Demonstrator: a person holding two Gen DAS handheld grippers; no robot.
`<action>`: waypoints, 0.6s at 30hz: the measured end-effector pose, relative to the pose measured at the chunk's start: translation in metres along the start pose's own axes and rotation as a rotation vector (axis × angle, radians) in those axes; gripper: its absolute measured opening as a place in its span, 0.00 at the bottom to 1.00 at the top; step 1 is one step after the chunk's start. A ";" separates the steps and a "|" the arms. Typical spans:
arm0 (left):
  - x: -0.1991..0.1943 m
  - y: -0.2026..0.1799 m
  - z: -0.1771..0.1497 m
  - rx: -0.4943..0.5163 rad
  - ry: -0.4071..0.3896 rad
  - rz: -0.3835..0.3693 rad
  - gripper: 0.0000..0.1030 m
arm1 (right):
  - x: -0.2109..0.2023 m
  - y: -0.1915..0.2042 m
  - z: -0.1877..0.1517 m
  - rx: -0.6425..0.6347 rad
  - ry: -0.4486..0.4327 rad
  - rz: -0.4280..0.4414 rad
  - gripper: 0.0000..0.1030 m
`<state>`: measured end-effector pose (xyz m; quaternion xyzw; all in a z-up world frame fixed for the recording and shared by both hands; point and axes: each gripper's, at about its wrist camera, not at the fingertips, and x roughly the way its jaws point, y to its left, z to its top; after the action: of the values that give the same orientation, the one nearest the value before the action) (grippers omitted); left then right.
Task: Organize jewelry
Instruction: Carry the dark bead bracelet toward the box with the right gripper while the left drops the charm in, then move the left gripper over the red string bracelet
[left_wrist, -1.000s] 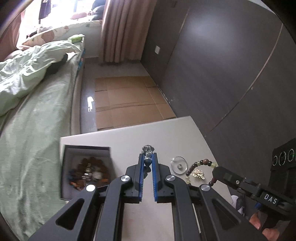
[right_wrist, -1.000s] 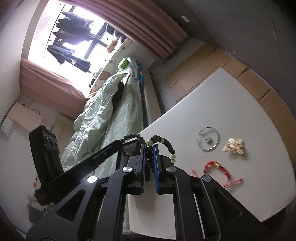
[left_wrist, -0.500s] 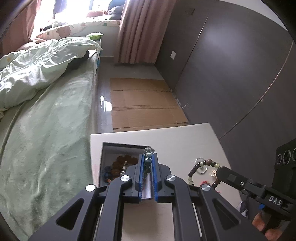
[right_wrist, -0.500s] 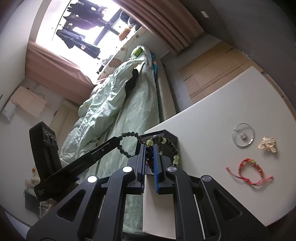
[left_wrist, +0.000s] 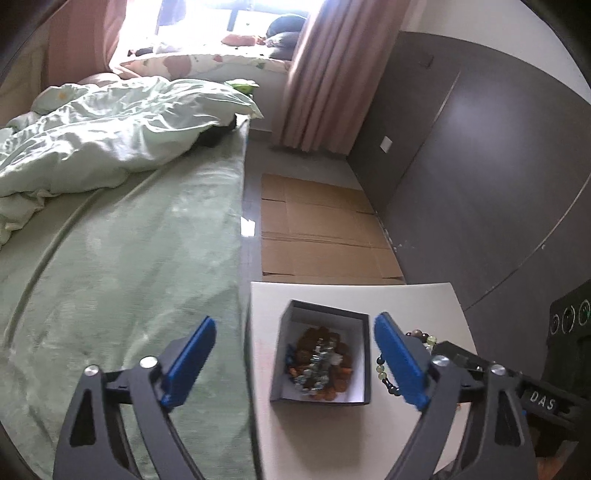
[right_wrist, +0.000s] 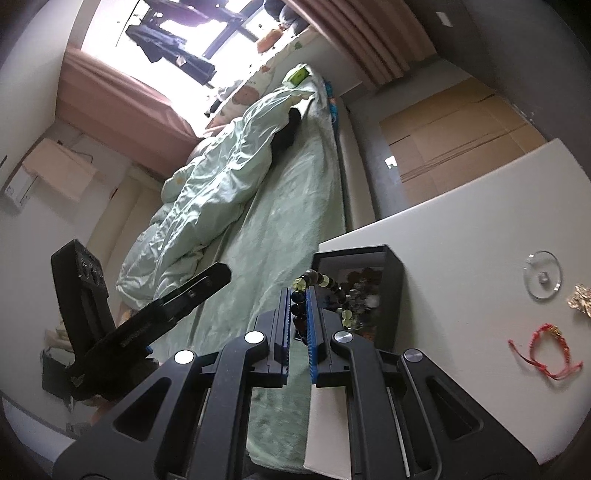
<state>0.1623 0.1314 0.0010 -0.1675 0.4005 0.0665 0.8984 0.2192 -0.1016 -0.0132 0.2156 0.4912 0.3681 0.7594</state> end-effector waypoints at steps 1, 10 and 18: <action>-0.003 0.004 -0.001 -0.004 -0.004 0.007 0.87 | 0.003 0.003 0.000 -0.004 0.004 0.001 0.09; -0.010 0.029 -0.005 -0.050 -0.016 0.045 0.92 | 0.039 0.022 0.011 -0.030 0.100 -0.069 0.39; -0.010 0.014 -0.010 -0.039 -0.016 0.028 0.92 | -0.003 -0.005 0.005 -0.004 0.001 -0.140 0.78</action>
<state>0.1450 0.1406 -0.0013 -0.1790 0.3943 0.0880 0.8971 0.2245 -0.1069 -0.0125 0.1788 0.5049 0.3153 0.7834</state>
